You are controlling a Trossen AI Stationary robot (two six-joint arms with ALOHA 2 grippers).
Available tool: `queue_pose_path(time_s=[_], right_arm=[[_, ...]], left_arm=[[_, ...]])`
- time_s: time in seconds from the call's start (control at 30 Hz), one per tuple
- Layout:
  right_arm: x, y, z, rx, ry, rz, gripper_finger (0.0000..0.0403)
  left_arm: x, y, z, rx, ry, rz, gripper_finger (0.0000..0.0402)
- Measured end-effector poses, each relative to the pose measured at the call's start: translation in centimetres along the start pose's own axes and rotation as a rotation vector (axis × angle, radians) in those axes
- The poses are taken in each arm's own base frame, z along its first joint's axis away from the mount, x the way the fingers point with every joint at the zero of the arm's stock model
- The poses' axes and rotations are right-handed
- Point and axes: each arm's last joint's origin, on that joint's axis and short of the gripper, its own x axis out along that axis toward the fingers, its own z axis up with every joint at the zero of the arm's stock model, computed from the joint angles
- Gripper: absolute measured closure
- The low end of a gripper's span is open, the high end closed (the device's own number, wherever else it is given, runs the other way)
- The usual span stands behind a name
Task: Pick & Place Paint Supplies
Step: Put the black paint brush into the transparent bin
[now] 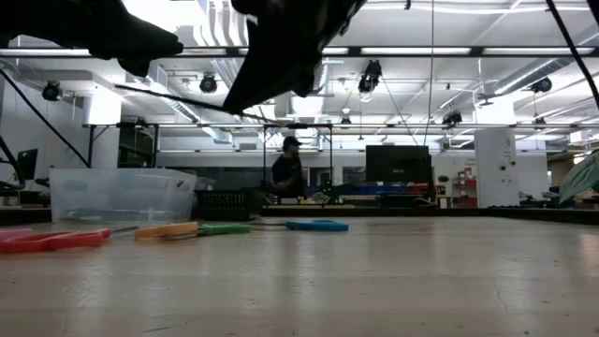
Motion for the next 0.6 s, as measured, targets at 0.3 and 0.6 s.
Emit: queue_pose_path(time_s=[0.3, 0.6], right_arm=[[0.9, -6.4, 0.4, -0.024, 0.020, -0.080, 0.0387], [1.3, -10.7, -0.1, -0.055, 0.048, -0.103, 0.0387]], left_arm=[[0.0, 0.0, 0.0, 0.000, 0.000, 0.000, 0.0303], [0.0, 0.0, 0.0, 0.001, 0.000, 0.003, 0.0303]])
